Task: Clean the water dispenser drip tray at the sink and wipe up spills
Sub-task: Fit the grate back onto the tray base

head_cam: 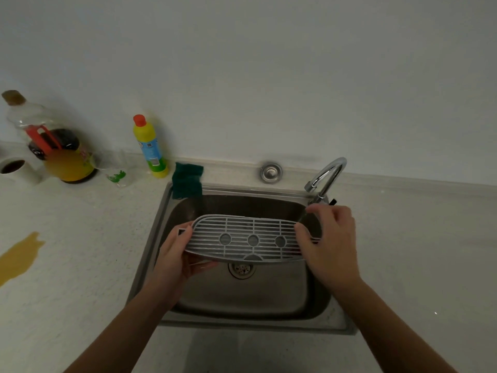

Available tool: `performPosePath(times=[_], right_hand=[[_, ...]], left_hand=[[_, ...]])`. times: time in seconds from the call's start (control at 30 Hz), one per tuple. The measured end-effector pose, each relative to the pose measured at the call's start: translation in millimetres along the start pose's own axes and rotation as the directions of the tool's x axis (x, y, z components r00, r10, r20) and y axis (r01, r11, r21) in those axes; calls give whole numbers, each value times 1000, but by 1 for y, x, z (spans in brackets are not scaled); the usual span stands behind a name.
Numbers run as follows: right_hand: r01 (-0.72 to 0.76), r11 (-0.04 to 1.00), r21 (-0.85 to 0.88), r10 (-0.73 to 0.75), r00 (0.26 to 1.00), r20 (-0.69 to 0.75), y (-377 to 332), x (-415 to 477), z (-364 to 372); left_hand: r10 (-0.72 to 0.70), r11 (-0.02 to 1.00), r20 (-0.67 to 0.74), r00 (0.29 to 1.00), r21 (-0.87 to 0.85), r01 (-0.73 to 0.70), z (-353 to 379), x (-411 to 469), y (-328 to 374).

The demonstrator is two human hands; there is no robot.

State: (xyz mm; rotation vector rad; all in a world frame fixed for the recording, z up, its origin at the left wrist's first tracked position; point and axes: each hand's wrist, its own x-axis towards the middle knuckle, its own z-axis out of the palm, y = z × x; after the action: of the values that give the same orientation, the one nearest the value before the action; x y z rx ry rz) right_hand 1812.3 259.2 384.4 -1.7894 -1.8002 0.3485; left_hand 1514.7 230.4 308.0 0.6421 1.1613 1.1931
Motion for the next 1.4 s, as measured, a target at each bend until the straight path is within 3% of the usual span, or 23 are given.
performPosePath(times=[0.03, 0.1, 0.17, 0.23, 0.33, 0.9, 1.03, 1.13, 1.23, 1.3, 1.33, 1.4], right_hand=[[140, 989, -52, -140, 990, 7, -12, -6, 3], [296, 949, -108, -269, 940, 211, -31, -17, 13], [338, 929, -152, -265, 892, 366, -43, -23, 24], [357, 911, -207, -247, 874, 419, -45, -21, 31], [363, 890, -275, -221, 872, 436, -46, -17, 34], [384, 881, -277, -233, 861, 452, -42, -9, 43], [357, 923, -145, -238, 825, 512, -30, -10, 50], [249, 968, 32, -235, 851, 470, -15, -17, 49], [54, 998, -12, -52, 990, 131, 7, -22, 40], [-147, 987, -67, 147, 989, 5, 22, -19, 32], [-263, 964, -36, 265, 963, 56, 29, -18, 29], [-523, 834, 178, 449, 830, 332, 36, -17, 26]], left_hand=[[4, 1000, -3, 1000, 5, -4, 1, -1, -2], [12, 1000, -13, 1000, 2, -12, 5, -2, -5], [20, 1000, -19, 1000, -14, -21, 9, -4, -7], [23, 999, -4, 1000, -27, -23, 11, -7, -8], [32, 999, 18, 999, -24, -32, 15, -12, -6], [54, 997, 70, 996, -61, -49, 14, -12, -7], [60, 998, 39, 997, -22, -59, 11, -10, -14], [38, 999, 2, 999, -20, -38, 6, -8, -18], [-1, 997, -34, 999, -77, -2, -5, -5, -20], [-10, 994, -42, 999, -105, 6, -14, -5, -21], [-14, 993, -37, 999, -118, 10, -18, -5, -21], [-34, 989, -23, 999, -143, 31, -26, -7, -21]])
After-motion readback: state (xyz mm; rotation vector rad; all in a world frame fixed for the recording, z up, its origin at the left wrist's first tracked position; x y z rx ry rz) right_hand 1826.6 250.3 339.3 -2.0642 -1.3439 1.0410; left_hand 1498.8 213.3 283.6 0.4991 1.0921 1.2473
